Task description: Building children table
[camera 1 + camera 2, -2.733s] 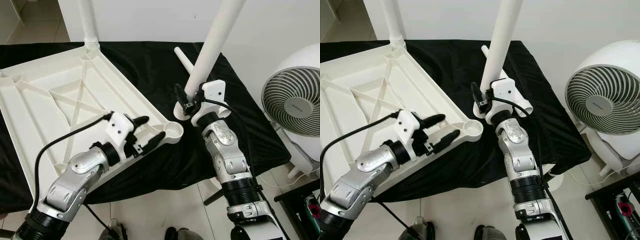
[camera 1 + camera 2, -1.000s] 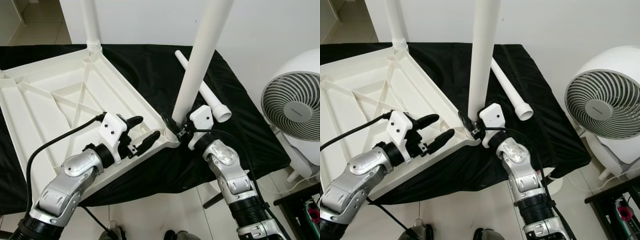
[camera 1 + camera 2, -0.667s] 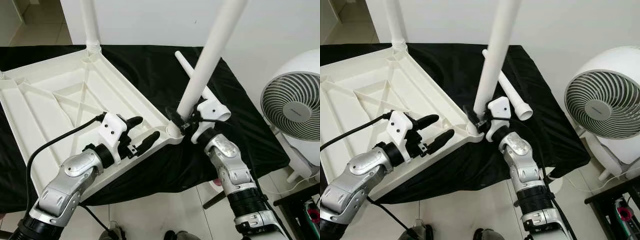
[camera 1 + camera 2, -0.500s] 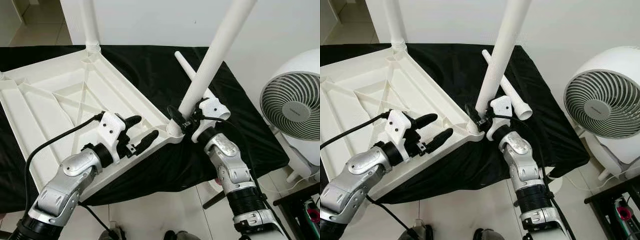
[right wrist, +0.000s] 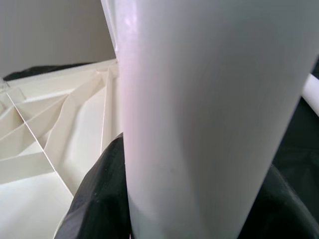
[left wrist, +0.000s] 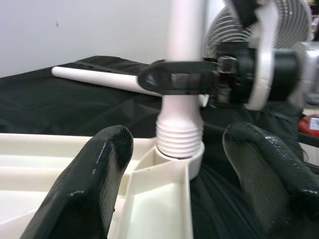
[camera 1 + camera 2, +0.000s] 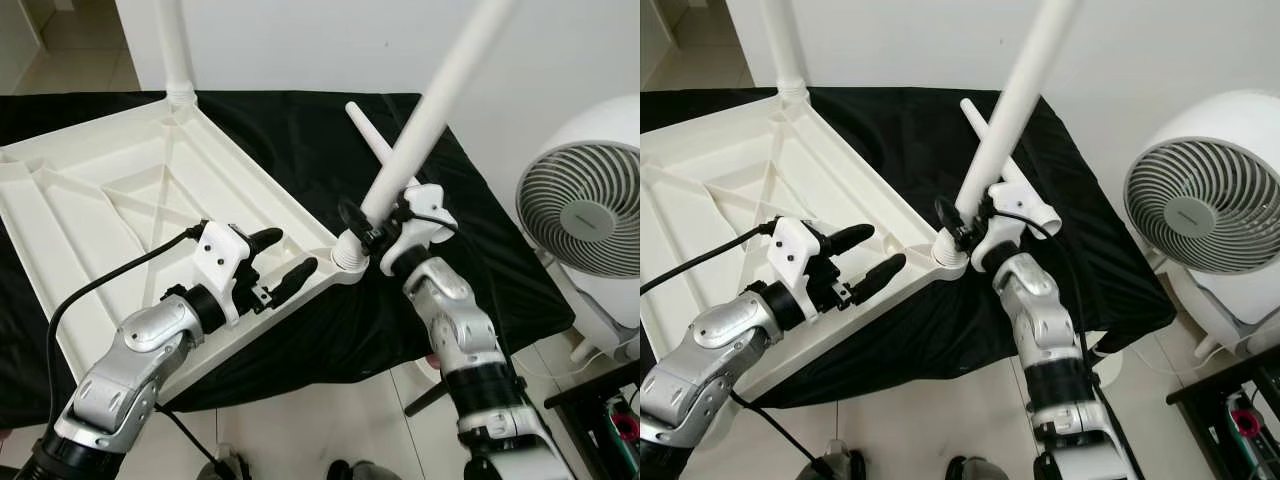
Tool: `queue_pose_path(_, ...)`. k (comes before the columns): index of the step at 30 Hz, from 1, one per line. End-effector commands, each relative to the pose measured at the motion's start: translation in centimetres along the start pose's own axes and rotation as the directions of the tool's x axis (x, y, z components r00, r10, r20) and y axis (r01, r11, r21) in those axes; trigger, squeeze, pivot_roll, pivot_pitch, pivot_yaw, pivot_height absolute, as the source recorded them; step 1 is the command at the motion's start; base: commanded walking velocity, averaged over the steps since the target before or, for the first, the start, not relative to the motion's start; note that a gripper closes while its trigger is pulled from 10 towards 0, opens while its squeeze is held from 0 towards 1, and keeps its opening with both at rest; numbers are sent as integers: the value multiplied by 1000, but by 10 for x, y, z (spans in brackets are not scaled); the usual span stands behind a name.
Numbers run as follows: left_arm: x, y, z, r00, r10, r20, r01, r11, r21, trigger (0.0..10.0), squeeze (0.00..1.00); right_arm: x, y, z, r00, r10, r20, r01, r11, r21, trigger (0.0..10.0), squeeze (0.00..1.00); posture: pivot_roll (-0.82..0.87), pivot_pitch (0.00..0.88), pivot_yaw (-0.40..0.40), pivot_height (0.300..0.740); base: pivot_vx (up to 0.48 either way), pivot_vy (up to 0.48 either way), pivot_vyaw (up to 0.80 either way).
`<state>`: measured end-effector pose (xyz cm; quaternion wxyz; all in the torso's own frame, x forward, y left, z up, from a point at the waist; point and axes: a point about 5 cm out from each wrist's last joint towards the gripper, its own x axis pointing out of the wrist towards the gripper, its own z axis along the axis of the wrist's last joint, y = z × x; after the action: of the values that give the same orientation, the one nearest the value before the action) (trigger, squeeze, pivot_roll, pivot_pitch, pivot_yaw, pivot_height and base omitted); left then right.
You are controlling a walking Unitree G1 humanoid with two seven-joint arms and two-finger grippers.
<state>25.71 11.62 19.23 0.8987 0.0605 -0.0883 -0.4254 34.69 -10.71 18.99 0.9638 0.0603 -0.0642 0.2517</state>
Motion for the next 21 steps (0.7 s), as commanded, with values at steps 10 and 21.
queue_pose_path(10,-3,-2,2,999,-32,-4,32,999,12,10000,0,2,-17,-19,980,-48,-191,37,998,-58,10000,0,141,156,-62,740,0,0,0)
queue_pose_path(21,-4,-1,3,1000,-17,1,17,1000,12,10000,0,-8,-2,-35,987,-44,-153,30,995,-91,10000,0,141,157,-68,740,0,0,0)
